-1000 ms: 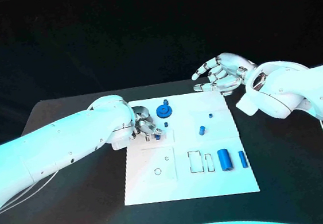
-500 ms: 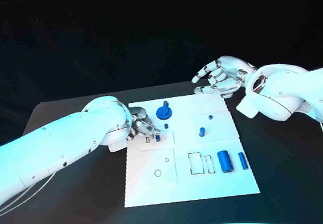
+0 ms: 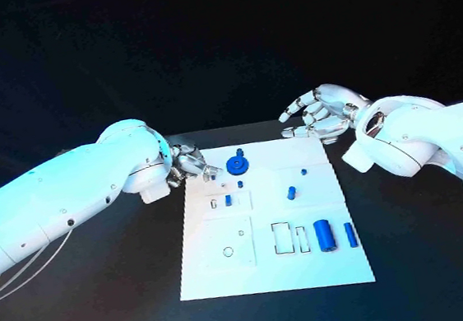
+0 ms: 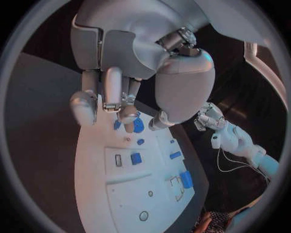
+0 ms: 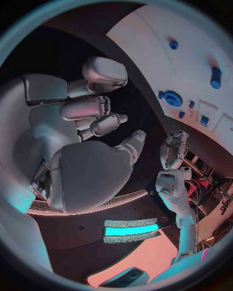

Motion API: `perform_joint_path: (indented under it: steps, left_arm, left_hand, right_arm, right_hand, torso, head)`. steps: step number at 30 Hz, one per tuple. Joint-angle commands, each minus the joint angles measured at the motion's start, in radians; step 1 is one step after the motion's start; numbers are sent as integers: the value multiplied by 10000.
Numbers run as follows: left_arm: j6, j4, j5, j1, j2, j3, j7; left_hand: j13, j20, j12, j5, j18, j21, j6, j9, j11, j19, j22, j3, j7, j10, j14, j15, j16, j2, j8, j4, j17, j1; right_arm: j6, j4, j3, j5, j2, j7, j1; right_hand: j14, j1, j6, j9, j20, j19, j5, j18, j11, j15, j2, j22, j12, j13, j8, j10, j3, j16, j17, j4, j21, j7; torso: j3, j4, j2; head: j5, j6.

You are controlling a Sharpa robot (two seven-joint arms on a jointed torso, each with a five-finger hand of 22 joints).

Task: Assemble the parts on the task board

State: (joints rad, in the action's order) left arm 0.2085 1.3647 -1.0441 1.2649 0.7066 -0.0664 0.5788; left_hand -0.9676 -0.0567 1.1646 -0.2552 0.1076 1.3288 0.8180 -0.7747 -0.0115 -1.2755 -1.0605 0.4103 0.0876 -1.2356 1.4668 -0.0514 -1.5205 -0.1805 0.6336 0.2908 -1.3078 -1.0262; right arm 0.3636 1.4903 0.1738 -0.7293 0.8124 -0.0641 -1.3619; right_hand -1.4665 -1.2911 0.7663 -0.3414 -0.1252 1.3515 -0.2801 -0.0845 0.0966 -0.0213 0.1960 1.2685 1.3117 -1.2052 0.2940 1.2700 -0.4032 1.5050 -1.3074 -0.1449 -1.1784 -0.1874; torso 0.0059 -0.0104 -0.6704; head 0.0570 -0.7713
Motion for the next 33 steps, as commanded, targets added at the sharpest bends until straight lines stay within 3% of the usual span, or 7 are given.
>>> perform_joint_path:
  steps: [1, 10, 17, 26, 33]
  left_arm:
    - [61, -267, -55, 55, -119, -23, -56]
    - [74, -1359, -229, 97, -694, -45, -330]
    - [170, -2119, -273, 89, -1159, 32, -514]
    - [205, -2759, -449, 88, -1528, 103, -668]
    - [430, -3062, -400, 88, -1729, 222, -780]
  left_hand:
    - [56, -39, -48, -41, -53, -57, -78, 112, -52, 32, 30, -64, 38, 64, 697, 62, 45, -6, -158, -5, -1538, -129]
    - [86, -95, -34, -52, -50, -61, -140, 303, -116, 26, 21, -149, 114, 94, 702, 120, 36, 33, -387, -6, -1556, -318]
    - [119, -132, -26, 37, -49, -63, -143, 455, -159, 25, 15, -288, 159, 125, 705, 159, 28, -55, -543, 0, -1570, -472]
    - [121, -138, -22, 58, -48, -64, -135, 480, -165, 26, 15, -324, 164, 129, 706, 165, 26, -72, -564, 7, -1573, -476]
    - [112, -151, -1, 121, -50, -57, -77, 526, -169, 19, -1, -406, 163, 127, 710, 174, 18, -105, -583, 8, -1586, -492]
  right_arm:
    - [-140, -13, -3, -75, -9, -60, 7]
    - [-147, -40, -3, -75, -41, -65, 11]
    - [-115, -48, -3, -75, -47, -81, 16]
    - [-69, -50, -3, -75, -54, -99, 18]
    - [-55, -43, -3, -75, -63, -105, 19]
  right_hand:
    - [-599, -121, -39, -14, 22, -42, 66, -97, -1, 19, 8, 4, -28, 4, 64, -89, -11, -56, -889, 28, 28, 38]
    - [-597, -126, -39, -16, 23, -48, 71, -100, 0, 19, 0, -7, -35, 15, 68, -96, -14, -61, -881, 25, 44, 38]
    - [-597, -126, -39, -16, 23, -48, 71, -100, 0, 19, 0, -7, -35, 15, 68, -96, -14, -61, -881, 25, 44, 38]
    - [-596, -125, -41, -17, 24, -52, 71, -102, 0, 19, -13, -14, -33, 14, 72, -92, -16, -65, -876, 17, 57, 36]
    - [-593, -119, -44, -18, 24, -59, 75, -105, 2, 19, -16, -24, -45, 31, 73, -105, -13, -70, -867, 10, 73, 36]
  torso:
    - [-8, 14, -19]
    - [-13, 8, -41]
    - [-17, 26, -47]
    - [-14, 13, -32]
    - [-21, 25, -45]
  head:
    - [19, 38]
    - [47, 72]
    - [89, 60]
    - [100, 29]
    - [69, 17]
